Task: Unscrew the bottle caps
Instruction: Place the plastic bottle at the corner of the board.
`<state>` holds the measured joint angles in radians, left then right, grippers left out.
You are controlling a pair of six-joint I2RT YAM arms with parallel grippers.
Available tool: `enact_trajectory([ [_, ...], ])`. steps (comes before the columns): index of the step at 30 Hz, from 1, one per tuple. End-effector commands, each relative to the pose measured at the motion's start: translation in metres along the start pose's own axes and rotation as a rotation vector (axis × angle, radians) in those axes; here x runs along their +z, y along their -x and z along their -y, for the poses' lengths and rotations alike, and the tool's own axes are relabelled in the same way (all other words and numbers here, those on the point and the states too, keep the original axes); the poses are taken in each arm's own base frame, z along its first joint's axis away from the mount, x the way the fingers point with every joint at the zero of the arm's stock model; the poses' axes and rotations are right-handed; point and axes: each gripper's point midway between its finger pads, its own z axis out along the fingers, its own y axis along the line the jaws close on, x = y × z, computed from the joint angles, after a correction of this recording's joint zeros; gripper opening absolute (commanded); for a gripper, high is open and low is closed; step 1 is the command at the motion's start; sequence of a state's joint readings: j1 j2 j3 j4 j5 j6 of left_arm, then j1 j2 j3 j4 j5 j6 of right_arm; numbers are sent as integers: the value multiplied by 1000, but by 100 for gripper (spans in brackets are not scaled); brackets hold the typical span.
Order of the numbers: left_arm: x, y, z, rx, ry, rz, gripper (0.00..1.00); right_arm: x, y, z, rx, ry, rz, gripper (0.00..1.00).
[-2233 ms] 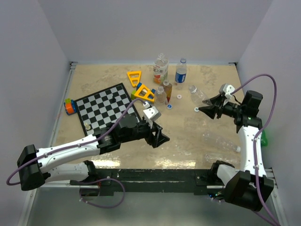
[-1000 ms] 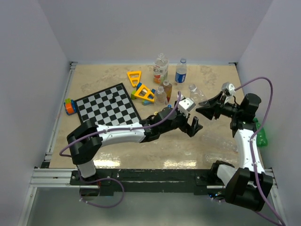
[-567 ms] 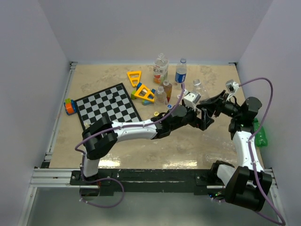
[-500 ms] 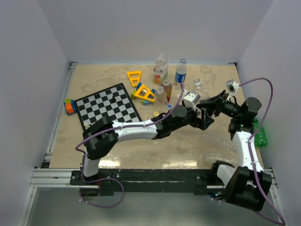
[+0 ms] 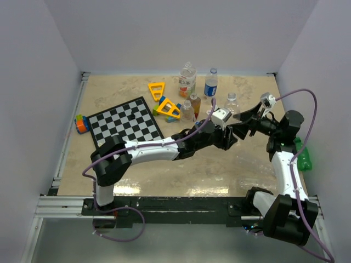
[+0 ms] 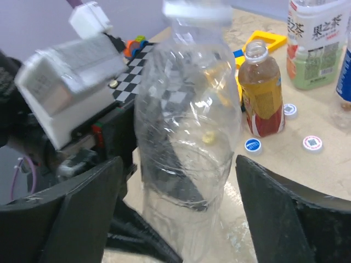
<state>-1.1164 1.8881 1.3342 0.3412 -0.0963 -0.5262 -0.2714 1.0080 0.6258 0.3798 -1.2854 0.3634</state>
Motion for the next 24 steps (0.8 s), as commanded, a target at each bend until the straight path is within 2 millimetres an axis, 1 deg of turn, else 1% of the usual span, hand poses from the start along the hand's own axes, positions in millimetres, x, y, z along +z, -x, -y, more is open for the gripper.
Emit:
enact_trajectory([
  [1, -29, -2, -29, 241, 30, -136, 24, -2, 10, -9, -190, 83, -56, 98],
  [3, -39, -17, -38, 312, 38, -212, 23, -2, 7, -5, -225, 91, -75, 98],
  [5, -48, -23, -42, 359, 27, -252, 23, -2, 5, -6, -230, 110, -81, 98],
  [6, -55, -32, -44, 377, 12, -296, 23, -1, 4, -5, -226, 111, -83, 98],
  [9, -62, -38, -42, 403, -16, -326, 22, 5, -2, -4, -205, 109, -99, 98],
  [16, -59, -42, -29, 397, -93, -339, 21, 19, -15, 0, -140, 114, -135, 98],
  [18, -57, -41, -28, 398, -97, -337, 21, 22, -20, 1, -111, 124, -147, 96],
  [20, -56, -40, -28, 401, -95, -334, 21, 25, -23, 0, -96, 137, -157, 90],
  [21, -56, -38, -29, 404, -90, -330, 21, 26, -23, -1, -90, 143, -161, 85],
  [23, -57, -37, -31, 407, -75, -327, 22, 27, -25, -3, -81, 164, -166, 71],
  [24, -57, -35, -32, 410, -66, -323, 22, 27, -25, -4, -77, 179, -168, 61],
])
